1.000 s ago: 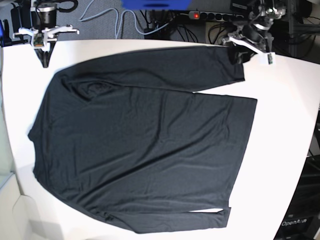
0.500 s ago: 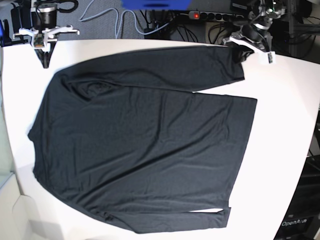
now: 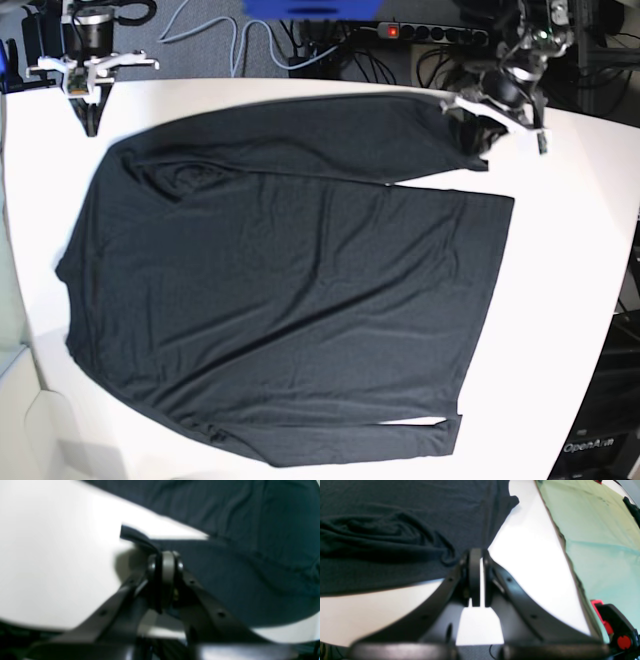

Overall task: Fold the T-shirt properly
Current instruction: 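Close the left gripper on the shirt edge near the sleeve, then pull the grasped shirt edge with the left gripper, straightening it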

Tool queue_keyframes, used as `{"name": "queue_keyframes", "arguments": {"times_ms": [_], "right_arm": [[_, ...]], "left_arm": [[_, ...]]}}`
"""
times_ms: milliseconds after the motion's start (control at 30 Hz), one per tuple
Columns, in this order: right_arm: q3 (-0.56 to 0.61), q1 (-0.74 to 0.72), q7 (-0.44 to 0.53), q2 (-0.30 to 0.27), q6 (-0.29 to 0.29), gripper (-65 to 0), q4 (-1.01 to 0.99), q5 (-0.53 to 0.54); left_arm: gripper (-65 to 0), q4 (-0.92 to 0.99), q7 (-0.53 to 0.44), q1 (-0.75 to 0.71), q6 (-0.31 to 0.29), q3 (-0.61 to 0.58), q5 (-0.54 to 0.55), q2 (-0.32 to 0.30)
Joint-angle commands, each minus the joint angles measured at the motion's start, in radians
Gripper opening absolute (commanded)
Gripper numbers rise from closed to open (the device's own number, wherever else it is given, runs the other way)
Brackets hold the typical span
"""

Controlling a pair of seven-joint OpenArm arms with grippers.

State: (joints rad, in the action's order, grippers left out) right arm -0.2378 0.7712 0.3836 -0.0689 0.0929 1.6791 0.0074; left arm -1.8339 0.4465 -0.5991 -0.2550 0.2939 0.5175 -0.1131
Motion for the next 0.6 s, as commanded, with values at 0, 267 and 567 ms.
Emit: {"name": "queue_keyframes", "arguments": {"times_ms": [0,267,567], "right_arm": [[-0.004,0.011,0.027,-0.004,0.001,-64.7,0.013,0.001],[-0.004,0.011,0.027,-0.004,0.001,-64.7,0.013,0.001],[-0.004,0.011,0.027,-0.004,0.001,-64.7,0.011,0.001]], "left_arm": [[-62.4,-0.02,-0.019,0.005,-0.007,0.003,0.008,-0.003],[-62.4,-0.02,0.116,0.115,-0.005,0.012,0.008,-0.003],[-62.4,-0.034,0.266,0.244,-0.004,0.061,0.008,0.065]]}}
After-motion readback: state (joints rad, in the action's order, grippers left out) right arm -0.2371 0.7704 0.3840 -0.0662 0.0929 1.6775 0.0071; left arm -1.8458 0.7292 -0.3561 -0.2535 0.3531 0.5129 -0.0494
